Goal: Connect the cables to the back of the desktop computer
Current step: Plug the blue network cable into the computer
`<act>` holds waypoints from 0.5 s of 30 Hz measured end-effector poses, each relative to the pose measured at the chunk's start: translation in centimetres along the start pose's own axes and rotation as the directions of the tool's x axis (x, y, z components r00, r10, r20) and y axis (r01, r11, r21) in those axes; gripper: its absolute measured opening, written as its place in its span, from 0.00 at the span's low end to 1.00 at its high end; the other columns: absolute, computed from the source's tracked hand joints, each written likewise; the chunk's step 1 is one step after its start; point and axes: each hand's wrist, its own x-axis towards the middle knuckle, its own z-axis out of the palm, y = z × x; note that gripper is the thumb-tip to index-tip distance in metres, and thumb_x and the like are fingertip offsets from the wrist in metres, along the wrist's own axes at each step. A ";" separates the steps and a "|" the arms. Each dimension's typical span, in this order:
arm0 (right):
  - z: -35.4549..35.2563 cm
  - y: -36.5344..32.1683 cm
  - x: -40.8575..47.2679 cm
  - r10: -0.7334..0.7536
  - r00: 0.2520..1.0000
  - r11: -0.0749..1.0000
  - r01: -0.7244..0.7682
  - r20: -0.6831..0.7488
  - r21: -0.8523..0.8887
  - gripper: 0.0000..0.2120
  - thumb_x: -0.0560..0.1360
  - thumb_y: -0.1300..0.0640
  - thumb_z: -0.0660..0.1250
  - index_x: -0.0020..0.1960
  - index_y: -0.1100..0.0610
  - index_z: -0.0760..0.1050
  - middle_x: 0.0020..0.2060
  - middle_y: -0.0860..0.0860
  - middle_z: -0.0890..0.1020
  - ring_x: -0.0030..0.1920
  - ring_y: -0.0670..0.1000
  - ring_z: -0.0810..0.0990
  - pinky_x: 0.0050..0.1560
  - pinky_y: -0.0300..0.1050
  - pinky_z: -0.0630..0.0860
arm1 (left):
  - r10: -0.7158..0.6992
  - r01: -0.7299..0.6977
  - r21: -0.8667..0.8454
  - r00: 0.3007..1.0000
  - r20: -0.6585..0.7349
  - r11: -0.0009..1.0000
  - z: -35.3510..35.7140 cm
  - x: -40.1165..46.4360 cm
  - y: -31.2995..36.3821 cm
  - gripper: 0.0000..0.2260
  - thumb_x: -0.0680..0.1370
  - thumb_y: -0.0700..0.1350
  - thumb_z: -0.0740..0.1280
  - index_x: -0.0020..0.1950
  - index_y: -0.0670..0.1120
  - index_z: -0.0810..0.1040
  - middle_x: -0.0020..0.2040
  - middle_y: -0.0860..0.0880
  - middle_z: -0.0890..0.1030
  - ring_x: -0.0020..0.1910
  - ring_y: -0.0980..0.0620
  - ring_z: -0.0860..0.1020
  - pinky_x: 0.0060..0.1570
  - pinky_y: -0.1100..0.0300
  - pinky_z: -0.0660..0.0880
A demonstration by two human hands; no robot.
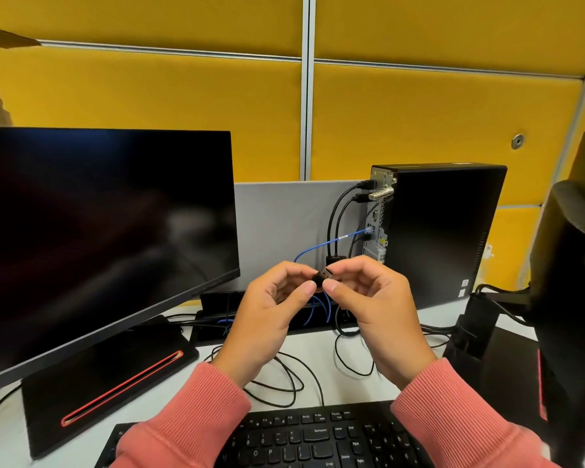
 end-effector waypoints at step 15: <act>1.1 0.2 0.3 0.002 1.000 0.999 -0.001 0.019 -0.046 0.07 0.74 0.66 0.75 0.48 0.55 0.84 0.43 0.53 0.86 0.45 0.56 0.83 0.51 0.49 0.83 | 0.044 -0.044 0.039 0.999 -0.011 0.998 -1.1 -0.2 0.0 0.07 0.82 0.39 0.69 0.55 0.49 0.83 0.51 0.51 0.86 0.55 0.52 0.84 0.62 0.54 0.78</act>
